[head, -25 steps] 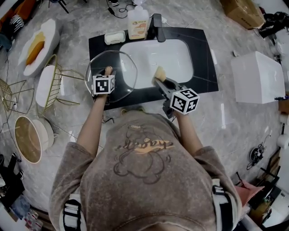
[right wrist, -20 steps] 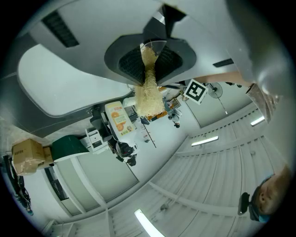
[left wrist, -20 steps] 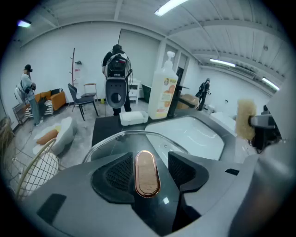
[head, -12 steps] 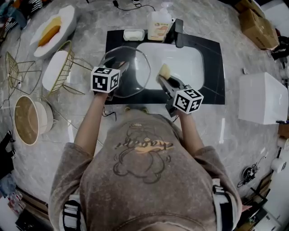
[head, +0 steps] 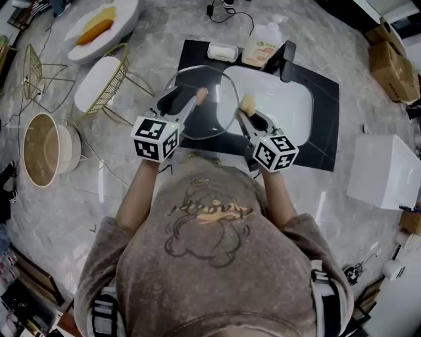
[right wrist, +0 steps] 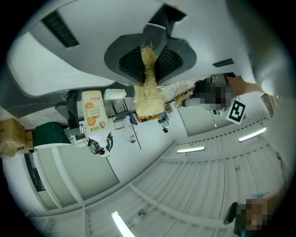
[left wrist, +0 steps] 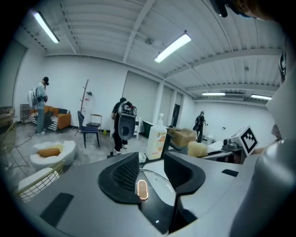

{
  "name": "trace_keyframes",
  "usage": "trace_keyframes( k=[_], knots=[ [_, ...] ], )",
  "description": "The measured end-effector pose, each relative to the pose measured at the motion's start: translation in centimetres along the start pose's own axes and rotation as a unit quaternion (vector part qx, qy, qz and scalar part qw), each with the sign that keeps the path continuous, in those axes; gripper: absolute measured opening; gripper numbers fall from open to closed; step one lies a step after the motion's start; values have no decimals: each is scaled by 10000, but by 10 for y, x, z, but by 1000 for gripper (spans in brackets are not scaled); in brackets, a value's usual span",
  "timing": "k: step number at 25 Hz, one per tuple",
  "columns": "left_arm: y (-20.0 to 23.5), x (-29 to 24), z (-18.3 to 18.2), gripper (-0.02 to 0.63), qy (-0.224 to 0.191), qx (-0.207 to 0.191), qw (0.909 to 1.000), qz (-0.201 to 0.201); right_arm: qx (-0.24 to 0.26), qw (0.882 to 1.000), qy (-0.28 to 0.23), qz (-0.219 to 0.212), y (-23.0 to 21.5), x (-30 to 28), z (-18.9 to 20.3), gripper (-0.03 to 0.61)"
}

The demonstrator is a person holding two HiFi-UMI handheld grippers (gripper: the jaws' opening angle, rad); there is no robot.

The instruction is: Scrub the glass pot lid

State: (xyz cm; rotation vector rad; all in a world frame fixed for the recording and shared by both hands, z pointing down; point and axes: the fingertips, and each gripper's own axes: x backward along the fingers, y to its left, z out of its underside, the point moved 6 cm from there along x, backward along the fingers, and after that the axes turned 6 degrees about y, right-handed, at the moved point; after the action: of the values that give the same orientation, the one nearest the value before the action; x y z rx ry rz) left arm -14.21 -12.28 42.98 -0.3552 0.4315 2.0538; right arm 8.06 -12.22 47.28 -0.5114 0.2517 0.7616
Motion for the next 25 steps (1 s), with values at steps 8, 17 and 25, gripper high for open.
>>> trace_keyframes(
  k=[8, 17, 25],
  knots=[
    [4, 19, 24, 18, -496, 226, 9981, -276, 190, 9989, -337, 277, 11, -1, 4, 55],
    [8, 19, 33, 18, -481, 470, 9975, -237, 279, 9979, -385, 437, 12, 8, 10, 52],
    [6, 17, 35, 18, -412, 471, 9975, -321, 331, 9976, -409, 453, 9, 11, 6, 52]
  ],
)
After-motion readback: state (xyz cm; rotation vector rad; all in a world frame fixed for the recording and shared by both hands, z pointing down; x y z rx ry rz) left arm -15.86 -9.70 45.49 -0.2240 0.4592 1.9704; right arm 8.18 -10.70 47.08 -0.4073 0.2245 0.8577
